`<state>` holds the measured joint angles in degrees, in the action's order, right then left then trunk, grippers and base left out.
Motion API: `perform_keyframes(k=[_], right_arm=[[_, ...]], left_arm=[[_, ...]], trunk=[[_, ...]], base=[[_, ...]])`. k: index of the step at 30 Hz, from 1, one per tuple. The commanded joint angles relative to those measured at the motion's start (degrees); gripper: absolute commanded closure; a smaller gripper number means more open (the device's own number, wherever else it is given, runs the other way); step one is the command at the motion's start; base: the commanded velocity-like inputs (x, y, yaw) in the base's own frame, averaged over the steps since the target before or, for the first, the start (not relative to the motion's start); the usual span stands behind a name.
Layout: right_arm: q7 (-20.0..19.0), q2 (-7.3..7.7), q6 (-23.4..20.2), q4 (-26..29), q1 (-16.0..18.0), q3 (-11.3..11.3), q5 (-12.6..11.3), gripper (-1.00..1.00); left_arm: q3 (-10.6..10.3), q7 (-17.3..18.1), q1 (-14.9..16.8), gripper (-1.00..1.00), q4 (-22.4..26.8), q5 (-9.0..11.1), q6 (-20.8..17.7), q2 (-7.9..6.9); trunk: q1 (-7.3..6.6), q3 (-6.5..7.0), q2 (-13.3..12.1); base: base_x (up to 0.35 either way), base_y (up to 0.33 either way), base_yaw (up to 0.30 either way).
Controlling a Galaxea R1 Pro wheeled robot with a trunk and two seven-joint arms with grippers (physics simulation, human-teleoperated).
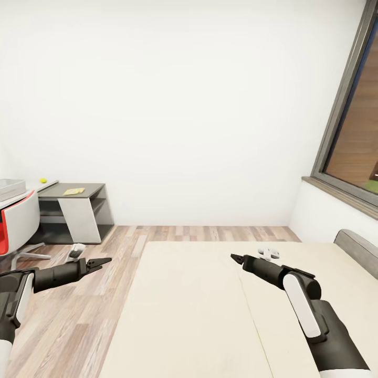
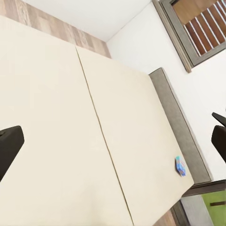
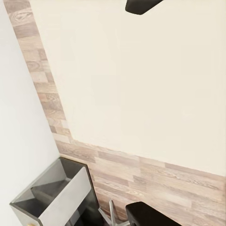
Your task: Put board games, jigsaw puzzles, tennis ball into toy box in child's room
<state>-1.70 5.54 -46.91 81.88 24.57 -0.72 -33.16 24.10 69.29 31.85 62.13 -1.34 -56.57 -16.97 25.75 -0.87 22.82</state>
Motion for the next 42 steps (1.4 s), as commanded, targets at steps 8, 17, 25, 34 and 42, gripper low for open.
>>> perform_keyframes(k=[8,17,25,34,42], right_arm=[[-0.2,0.0,-0.3,0.0,0.0,-0.1,0.1,-1.0],[-0.2,0.0,-0.3,0.0,0.0,-0.1,0.1,-1.0],[-0.2,0.03,-0.3,0.0,0.0,-0.1,0.1,-1.0],[-0.2,0.08,-0.3,0.0,0.0,-0.1,0.1,-1.0],[-0.2,0.08,-0.3,0.0,0.0,-0.1,0.1,-1.0]], left_arm=[[0.1,0.3,0.1,-1.0,0.0,-0.2,-0.5,0.01],[0.1,0.4,0.1,-1.0,0.0,-0.2,-0.5,0.01],[0.1,0.4,0.1,-1.0,0.0,-0.2,-0.5,0.01],[0.1,0.3,0.1,-1.0,0.0,-0.2,-0.5,0.01],[0.1,0.3,0.1,-1.0,0.0,-0.2,-0.5,0.01]], trunk=[[0.03,-0.09,0.1],[0.03,-0.09,0.1],[0.03,-0.09,0.1],[0.03,-0.09,0.1],[0.03,-0.09,0.1]], base=[[-0.029,0.0,0.0],[-0.007,0.0,0.0],[-0.001,0.0,0.0],[0.0,0.0,0.0],[0.0,-0.066,0.0]])
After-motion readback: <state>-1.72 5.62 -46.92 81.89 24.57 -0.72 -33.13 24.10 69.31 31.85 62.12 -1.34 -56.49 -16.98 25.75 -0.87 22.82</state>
